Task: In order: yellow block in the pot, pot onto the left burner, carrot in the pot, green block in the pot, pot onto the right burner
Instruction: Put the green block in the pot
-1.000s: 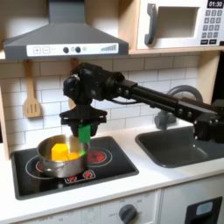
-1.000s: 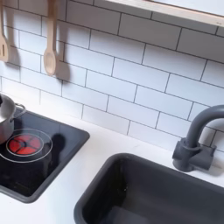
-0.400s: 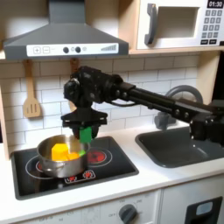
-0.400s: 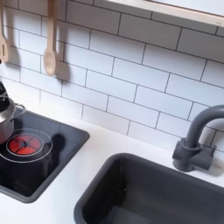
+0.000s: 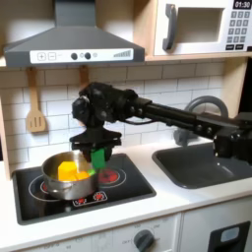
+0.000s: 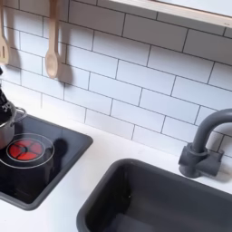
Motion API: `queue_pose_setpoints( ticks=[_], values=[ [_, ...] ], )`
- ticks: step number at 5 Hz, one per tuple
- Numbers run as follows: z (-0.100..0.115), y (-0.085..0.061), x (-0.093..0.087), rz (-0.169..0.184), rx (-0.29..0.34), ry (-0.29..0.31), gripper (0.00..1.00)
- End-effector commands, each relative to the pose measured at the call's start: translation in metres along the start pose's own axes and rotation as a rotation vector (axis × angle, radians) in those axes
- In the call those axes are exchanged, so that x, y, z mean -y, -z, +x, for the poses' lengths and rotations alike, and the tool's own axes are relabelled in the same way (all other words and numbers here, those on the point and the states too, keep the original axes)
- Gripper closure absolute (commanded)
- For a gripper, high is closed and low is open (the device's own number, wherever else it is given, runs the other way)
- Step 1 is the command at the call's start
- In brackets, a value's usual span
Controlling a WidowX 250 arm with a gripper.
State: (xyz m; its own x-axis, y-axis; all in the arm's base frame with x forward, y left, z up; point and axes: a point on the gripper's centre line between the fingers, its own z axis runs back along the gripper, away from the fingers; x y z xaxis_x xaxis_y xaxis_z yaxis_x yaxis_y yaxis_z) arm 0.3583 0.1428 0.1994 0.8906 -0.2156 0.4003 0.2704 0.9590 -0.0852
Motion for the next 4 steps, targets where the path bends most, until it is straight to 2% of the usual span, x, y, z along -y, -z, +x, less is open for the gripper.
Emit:
queue_pose_setpoints(
  ticks=[1,3,4],
  values=[
    [0.001,0.003,-0.002,-0.001,0.017,-0.056,1.00],
    [0.004,-0.003,-0.008,0.017,0.034,-0.082,1.00],
    [0.005,-0.003,-0.016,0.023,0.056,-0.118,1.00]
  ],
)
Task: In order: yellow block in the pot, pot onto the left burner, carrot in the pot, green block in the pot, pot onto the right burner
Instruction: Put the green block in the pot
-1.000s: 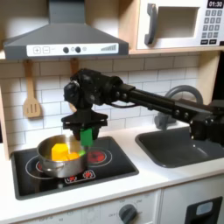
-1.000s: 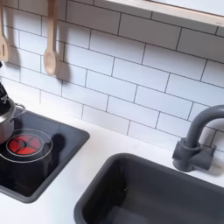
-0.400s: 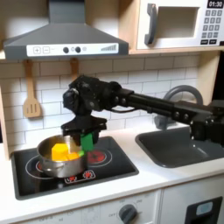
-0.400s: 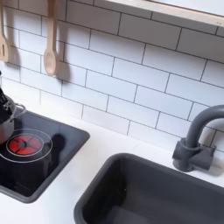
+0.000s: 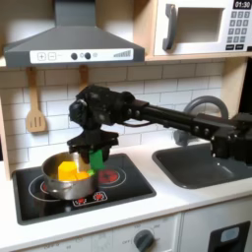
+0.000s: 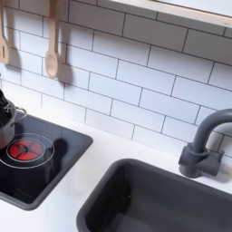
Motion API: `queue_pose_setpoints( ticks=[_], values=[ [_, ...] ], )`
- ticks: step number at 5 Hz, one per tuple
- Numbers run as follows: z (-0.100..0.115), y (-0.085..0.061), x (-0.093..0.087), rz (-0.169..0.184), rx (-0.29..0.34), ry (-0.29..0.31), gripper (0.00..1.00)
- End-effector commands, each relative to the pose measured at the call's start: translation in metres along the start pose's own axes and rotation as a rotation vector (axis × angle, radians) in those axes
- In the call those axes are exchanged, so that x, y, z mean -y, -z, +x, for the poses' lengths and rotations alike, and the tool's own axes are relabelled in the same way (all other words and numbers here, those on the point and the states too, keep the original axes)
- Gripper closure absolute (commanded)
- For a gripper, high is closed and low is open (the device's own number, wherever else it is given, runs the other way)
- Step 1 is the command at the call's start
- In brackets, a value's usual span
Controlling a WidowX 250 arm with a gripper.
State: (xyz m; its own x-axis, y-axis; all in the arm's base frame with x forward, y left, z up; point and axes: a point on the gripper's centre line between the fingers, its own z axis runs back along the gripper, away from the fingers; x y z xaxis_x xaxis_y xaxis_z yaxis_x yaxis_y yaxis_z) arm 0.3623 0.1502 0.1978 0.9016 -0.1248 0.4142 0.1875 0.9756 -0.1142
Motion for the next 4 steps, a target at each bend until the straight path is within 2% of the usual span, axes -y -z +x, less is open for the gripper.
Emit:
queue_pose_setpoints(
  ticks=[1,2,3,4],
  values=[
    [0.011,-0.013,-0.011,0.037,0.044,-0.017,1.00],
    [0.009,-0.011,-0.007,0.031,0.033,-0.031,0.92],
    [0.012,-0.011,-0.003,0.024,0.041,-0.020,0.00],
    [0.016,-0.006,0.002,0.015,0.029,0.002,0.00]
  ],
)
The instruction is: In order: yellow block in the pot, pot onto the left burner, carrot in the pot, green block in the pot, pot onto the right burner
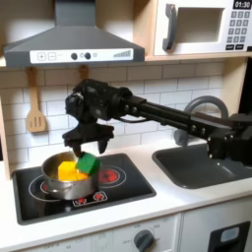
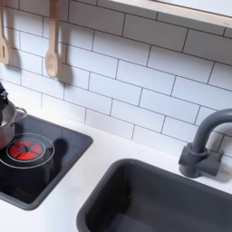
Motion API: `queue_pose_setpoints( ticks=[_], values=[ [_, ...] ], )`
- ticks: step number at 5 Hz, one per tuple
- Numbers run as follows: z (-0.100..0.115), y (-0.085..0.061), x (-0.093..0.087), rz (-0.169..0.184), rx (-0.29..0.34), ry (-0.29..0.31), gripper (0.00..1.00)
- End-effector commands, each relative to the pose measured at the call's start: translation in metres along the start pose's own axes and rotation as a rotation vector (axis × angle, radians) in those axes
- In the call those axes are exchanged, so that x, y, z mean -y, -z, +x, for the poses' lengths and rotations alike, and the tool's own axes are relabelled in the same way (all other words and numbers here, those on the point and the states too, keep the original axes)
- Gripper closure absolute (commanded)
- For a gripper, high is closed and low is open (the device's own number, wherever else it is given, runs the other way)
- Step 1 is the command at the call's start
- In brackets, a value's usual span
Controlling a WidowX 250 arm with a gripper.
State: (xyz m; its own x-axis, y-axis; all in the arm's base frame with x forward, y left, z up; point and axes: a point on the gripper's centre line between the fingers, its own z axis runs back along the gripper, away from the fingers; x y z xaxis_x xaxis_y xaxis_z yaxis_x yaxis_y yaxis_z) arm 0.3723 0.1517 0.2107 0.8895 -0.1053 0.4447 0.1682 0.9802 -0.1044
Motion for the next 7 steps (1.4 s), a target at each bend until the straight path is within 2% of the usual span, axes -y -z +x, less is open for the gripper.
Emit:
queue_pose_setpoints(
  ticks=[1,3,4,5,6,7],
  values=[
    [-0.001,0.004,0.008,-0.006,-0.014,0.028,0.00],
    [-0.012,0.019,0.019,-0.034,-0.056,0.033,0.00],
    [-0.013,0.022,0.025,-0.042,-0.064,0.043,0.00],
    [-0.019,0.032,0.032,-0.064,-0.090,0.052,0.00],
    [-0.025,0.036,0.033,-0.072,-0.107,0.063,0.00],
    [-0.026,0.037,0.032,-0.066,-0.104,0.060,0.73]
  ],
)
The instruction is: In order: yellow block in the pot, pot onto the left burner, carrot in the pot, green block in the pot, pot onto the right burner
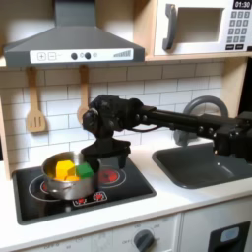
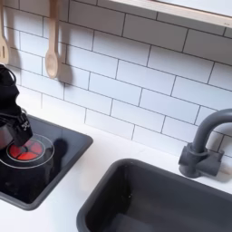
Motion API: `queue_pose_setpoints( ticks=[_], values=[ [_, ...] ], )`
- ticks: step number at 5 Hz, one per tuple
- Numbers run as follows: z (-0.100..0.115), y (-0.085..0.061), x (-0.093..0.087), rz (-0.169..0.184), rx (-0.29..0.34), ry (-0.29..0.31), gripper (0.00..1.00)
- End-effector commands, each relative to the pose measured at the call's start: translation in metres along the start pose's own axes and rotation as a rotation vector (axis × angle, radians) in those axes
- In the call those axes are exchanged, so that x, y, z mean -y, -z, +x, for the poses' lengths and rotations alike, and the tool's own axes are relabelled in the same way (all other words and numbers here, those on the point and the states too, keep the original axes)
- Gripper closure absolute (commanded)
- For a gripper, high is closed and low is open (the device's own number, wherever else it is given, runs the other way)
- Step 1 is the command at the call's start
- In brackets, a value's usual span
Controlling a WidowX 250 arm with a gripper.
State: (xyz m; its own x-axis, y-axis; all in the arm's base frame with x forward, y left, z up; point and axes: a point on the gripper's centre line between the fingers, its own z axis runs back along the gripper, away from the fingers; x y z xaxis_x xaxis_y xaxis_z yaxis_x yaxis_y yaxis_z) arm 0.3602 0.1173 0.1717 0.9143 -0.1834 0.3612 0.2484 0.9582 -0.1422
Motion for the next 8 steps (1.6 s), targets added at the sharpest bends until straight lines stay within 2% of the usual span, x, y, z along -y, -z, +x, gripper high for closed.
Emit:
queue_pose_setpoints(
  ticks=[1,5,8],
  values=[
    [-0.002,0.003,0.000,0.001,-0.005,-0.001,1.00],
    [0.001,0.004,0.004,0.000,-0.002,0.025,1.00],
    [0.015,0.013,0.034,-0.007,-0.020,0.098,1.00]
  ],
)
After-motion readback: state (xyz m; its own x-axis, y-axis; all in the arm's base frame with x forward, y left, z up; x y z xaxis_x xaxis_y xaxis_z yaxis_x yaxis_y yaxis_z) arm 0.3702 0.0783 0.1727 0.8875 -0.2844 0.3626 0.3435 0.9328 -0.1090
